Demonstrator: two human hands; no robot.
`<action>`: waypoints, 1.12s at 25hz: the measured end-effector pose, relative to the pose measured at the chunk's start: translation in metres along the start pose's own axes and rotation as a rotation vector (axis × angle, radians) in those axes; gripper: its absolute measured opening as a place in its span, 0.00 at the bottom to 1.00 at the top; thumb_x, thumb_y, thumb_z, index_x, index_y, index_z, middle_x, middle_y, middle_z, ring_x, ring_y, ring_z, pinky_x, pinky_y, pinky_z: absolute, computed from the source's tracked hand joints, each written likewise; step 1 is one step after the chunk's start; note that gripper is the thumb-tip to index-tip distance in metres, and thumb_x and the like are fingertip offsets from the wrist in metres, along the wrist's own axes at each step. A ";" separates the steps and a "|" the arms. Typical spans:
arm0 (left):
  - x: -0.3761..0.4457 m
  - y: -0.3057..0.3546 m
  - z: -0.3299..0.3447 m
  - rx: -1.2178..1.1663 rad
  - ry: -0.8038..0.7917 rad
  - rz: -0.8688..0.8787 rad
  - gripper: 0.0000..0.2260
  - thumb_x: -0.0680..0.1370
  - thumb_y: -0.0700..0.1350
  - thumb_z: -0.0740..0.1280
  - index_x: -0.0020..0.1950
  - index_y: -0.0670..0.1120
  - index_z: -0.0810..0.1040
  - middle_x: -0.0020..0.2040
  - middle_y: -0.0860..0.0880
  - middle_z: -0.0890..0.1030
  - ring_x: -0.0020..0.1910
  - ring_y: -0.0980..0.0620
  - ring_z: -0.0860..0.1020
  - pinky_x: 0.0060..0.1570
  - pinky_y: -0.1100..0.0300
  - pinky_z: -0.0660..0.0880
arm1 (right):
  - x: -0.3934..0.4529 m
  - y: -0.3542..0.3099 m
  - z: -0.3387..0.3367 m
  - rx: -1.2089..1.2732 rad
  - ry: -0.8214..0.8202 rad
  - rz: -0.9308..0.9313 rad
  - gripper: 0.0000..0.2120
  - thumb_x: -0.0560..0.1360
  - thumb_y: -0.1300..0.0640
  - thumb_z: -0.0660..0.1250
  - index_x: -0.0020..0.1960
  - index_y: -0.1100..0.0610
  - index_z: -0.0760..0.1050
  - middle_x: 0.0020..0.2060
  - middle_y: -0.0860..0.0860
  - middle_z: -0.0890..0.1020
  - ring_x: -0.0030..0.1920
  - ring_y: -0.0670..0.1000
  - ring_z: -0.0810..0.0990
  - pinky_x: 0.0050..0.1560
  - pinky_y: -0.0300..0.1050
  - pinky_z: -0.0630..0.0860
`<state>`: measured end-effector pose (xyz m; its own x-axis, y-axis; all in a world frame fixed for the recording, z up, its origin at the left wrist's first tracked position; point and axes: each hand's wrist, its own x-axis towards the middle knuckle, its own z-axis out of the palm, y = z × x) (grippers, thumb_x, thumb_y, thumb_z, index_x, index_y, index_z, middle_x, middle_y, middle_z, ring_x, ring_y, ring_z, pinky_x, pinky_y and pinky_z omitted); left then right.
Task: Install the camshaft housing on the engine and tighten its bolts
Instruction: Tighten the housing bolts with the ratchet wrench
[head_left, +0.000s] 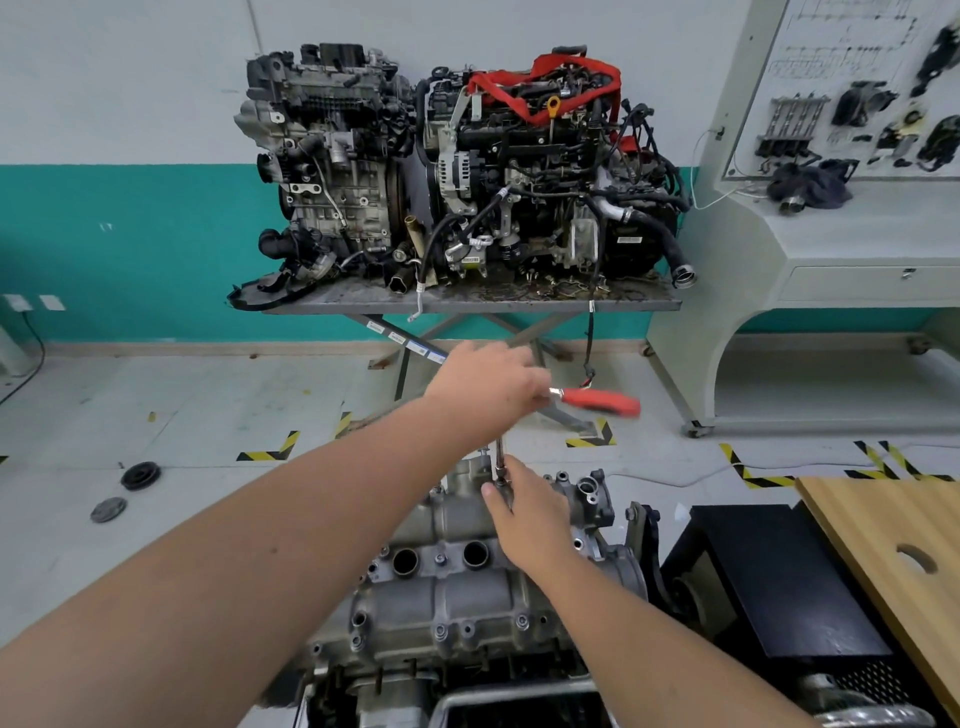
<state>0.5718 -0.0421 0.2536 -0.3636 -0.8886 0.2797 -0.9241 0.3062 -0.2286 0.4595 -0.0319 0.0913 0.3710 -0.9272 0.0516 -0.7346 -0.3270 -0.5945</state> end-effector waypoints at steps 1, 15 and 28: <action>-0.005 0.003 0.005 0.040 0.123 0.119 0.09 0.78 0.56 0.68 0.48 0.51 0.80 0.46 0.51 0.78 0.48 0.47 0.78 0.45 0.54 0.70 | 0.002 -0.001 0.002 -0.002 0.041 0.015 0.21 0.82 0.43 0.56 0.71 0.50 0.67 0.64 0.47 0.78 0.65 0.53 0.75 0.64 0.54 0.67; -0.025 0.048 0.043 -1.388 0.575 -0.623 0.16 0.81 0.60 0.53 0.60 0.60 0.77 0.59 0.63 0.80 0.58 0.57 0.80 0.57 0.60 0.75 | 0.006 0.002 0.012 -0.125 0.122 0.012 0.13 0.80 0.49 0.60 0.63 0.49 0.71 0.52 0.49 0.81 0.59 0.53 0.75 0.58 0.52 0.65; -0.033 0.022 0.031 -2.048 0.157 -0.754 0.10 0.85 0.50 0.58 0.55 0.46 0.74 0.49 0.50 0.85 0.54 0.54 0.82 0.68 0.51 0.69 | 0.007 0.005 0.015 -0.159 0.073 0.004 0.25 0.80 0.42 0.57 0.74 0.51 0.62 0.58 0.51 0.81 0.63 0.54 0.73 0.60 0.54 0.64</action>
<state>0.5671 -0.0167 0.2108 0.1183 -0.9872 -0.1067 0.3694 -0.0560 0.9276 0.4671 -0.0370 0.0763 0.3300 -0.9374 0.1115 -0.8186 -0.3430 -0.4607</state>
